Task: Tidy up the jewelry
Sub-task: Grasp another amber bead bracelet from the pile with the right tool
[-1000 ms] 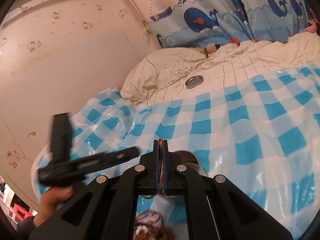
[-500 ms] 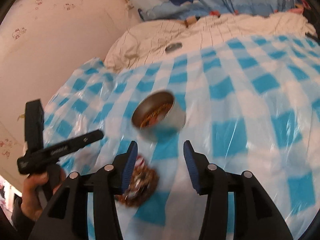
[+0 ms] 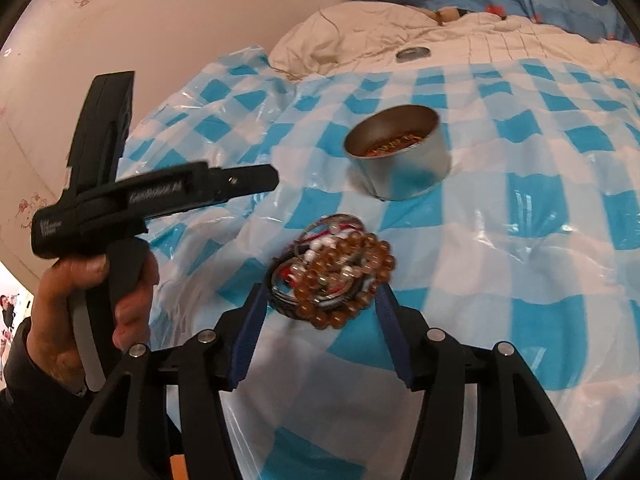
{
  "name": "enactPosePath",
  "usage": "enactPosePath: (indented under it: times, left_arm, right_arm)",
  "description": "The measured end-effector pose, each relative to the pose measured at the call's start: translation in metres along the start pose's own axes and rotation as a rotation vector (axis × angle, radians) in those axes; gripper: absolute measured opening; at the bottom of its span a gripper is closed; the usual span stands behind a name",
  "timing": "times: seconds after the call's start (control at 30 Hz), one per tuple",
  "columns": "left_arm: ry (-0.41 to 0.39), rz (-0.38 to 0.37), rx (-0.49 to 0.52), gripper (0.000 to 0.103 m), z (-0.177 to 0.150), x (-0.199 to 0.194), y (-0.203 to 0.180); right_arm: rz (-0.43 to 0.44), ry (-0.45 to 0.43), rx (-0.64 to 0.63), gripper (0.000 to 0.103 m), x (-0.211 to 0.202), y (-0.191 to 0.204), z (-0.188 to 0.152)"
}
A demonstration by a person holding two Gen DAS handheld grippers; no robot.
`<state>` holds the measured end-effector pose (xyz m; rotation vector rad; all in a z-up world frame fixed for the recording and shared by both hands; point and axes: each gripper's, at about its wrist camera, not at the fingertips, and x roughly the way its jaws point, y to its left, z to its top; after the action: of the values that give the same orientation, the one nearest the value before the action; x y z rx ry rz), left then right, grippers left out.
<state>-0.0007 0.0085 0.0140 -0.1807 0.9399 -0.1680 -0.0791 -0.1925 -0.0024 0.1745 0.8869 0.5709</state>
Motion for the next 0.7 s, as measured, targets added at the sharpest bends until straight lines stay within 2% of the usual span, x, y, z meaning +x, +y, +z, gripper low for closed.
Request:
enactPosePath:
  times: [0.17, 0.2, 0.3, 0.37, 0.5, 0.7]
  left_arm:
    - [0.009, 0.007, -0.028, 0.088, 0.002, 0.005, 0.008]
    - [0.015, 0.008, -0.028, 0.088, 0.001, 0.007, 0.008]
    - [0.031, 0.008, -0.027, 0.088, 0.004, 0.014, 0.007]
    - [0.034, 0.008, -0.026, 0.088, 0.005, 0.015, 0.006]
    - [0.034, 0.012, -0.035, 0.089, 0.008, 0.018, 0.007]
    - [0.046, 0.017, -0.032, 0.09, 0.008, 0.025, 0.006]
  right_arm:
    - [-0.018, -0.002, -0.054, 0.037, 0.018, 0.015, 0.004]
    - [-0.019, 0.001, -0.065, 0.029, 0.021, 0.018, 0.004]
    - [-0.043, 0.029, -0.108, 0.021, 0.033, 0.028, 0.005]
    - [-0.074, 0.043, -0.128, 0.019, 0.04, 0.03, 0.004]
    - [-0.096, 0.065, -0.09, 0.019, 0.044, 0.019, 0.003]
    - [-0.083, 0.081, -0.095, 0.019, 0.048, 0.017, 0.002]
